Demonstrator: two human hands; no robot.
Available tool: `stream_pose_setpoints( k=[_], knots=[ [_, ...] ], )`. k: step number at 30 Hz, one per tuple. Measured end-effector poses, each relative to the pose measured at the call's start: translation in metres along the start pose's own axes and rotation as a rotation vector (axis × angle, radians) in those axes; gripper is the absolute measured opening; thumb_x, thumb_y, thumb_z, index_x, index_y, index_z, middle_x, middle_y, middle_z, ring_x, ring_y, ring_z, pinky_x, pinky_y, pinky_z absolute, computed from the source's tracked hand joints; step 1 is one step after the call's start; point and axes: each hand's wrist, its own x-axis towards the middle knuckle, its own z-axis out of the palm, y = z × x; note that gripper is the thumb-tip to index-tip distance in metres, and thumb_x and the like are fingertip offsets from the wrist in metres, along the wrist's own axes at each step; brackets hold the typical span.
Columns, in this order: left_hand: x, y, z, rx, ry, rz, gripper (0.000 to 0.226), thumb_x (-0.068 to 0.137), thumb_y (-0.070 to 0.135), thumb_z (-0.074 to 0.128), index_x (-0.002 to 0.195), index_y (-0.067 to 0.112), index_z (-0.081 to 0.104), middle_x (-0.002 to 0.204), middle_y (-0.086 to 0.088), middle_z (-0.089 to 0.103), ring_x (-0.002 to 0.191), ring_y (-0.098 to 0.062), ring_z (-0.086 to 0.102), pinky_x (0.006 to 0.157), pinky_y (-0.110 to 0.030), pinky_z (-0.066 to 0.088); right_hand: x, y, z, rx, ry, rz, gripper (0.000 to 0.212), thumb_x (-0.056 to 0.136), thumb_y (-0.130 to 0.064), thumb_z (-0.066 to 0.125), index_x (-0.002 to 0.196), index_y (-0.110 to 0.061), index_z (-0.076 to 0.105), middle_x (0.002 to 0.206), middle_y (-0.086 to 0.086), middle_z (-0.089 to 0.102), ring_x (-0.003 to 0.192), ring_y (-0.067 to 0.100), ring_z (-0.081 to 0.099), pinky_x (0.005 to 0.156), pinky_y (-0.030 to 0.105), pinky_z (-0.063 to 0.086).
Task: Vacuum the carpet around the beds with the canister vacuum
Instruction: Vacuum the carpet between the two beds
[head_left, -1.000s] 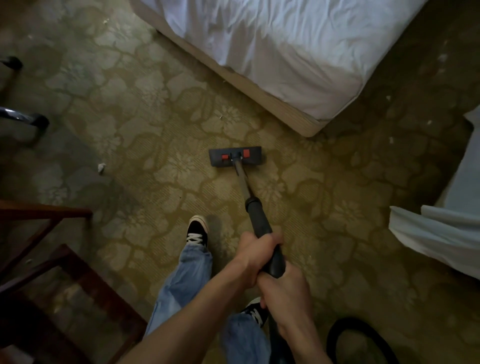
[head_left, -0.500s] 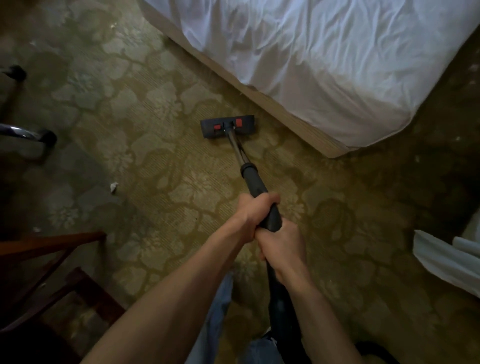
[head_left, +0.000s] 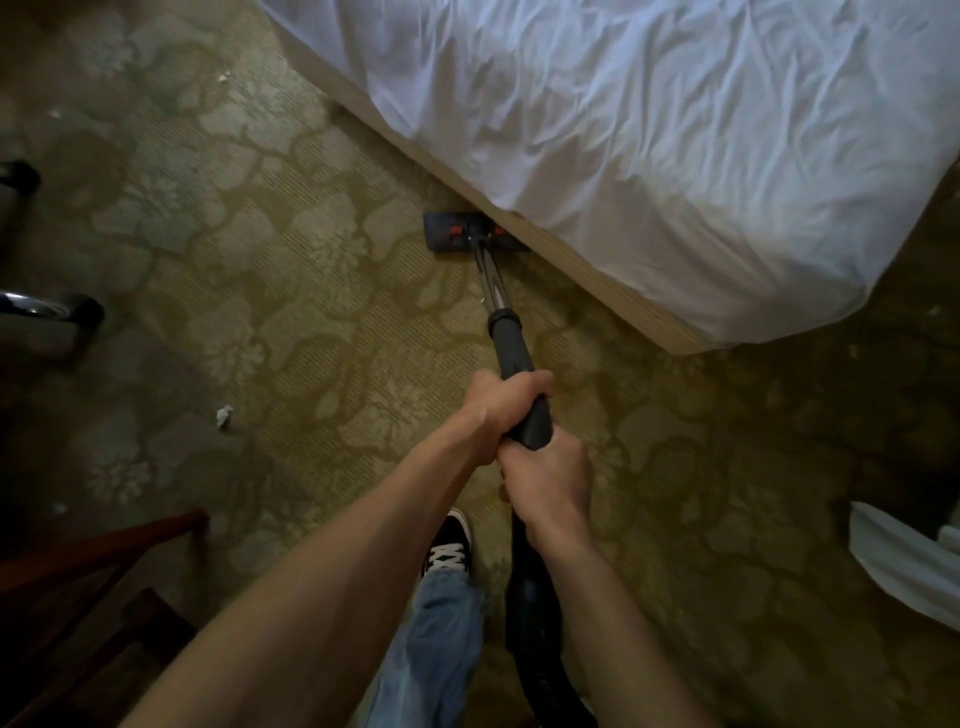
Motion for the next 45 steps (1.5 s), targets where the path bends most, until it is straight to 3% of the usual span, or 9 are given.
stream_pose_setpoints(
  k=[8,16,25,32,38,45],
  knots=[
    [0.038,0.002,-0.012,0.047,0.003,0.030,0.048,0.067,0.019,0.076,0.109,-0.002,0.063,0.082,-0.011,0.066,0.065,-0.024,0.065,0.055,-0.030,0.052,0.030,0.002,0.030,-0.026,0.048,0.002,0.012,0.079,-0.030,0.070,0.090,-0.028,0.069,0.074,-0.003,0.073,0.063,0.020,0.073,0.059,0.038,0.062],
    [0.023,-0.013,0.004,0.049,-0.031,0.024,0.048,0.068,0.022,0.075,0.110,0.001,0.062,0.087,-0.012,0.066,0.070,-0.026,0.066,0.059,-0.033,0.056,0.019,0.018,0.007,-0.081,0.024,0.006,0.013,0.076,-0.033,0.070,0.086,-0.026,0.070,0.073,0.001,0.073,0.065,0.024,0.072,0.056,0.035,0.057],
    [-0.033,-0.090,0.025,-0.012,-0.007,-0.013,0.058,0.064,0.022,0.076,0.114,-0.001,0.060,0.088,-0.013,0.066,0.068,-0.027,0.065,0.057,-0.032,0.053,-0.045,0.080,-0.029,-0.070,-0.026,-0.010,0.003,0.078,-0.028,0.069,0.081,-0.026,0.069,0.070,-0.001,0.073,0.063,0.022,0.073,0.061,0.042,0.063],
    [-0.081,-0.152,0.048,-0.065,0.034,0.009,0.068,0.059,0.023,0.077,0.118,-0.002,0.058,0.088,-0.015,0.067,0.063,-0.026,0.065,0.055,-0.031,0.053,-0.089,0.137,-0.061,-0.074,-0.075,-0.052,0.011,0.071,-0.031,0.068,0.080,-0.025,0.070,0.070,0.000,0.073,0.064,0.024,0.074,0.063,0.045,0.064],
    [-0.111,-0.198,0.073,-0.096,0.028,0.008,0.070,0.054,0.023,0.076,0.117,-0.004,0.061,0.088,-0.015,0.068,0.065,-0.026,0.066,0.057,-0.033,0.055,-0.114,0.184,-0.093,-0.095,-0.115,-0.068,0.004,0.077,-0.026,0.071,0.081,-0.023,0.070,0.068,-0.001,0.072,0.059,0.018,0.071,0.051,0.030,0.052],
    [-0.151,-0.257,0.113,-0.076,0.015,-0.023,0.058,0.064,0.022,0.077,0.115,-0.001,0.059,0.101,-0.019,0.071,0.073,-0.028,0.068,0.061,-0.034,0.056,-0.146,0.244,-0.136,-0.118,-0.136,-0.043,0.005,0.082,-0.024,0.072,0.086,-0.021,0.070,0.069,0.001,0.071,0.057,0.017,0.067,0.050,0.028,0.049]
  ],
)
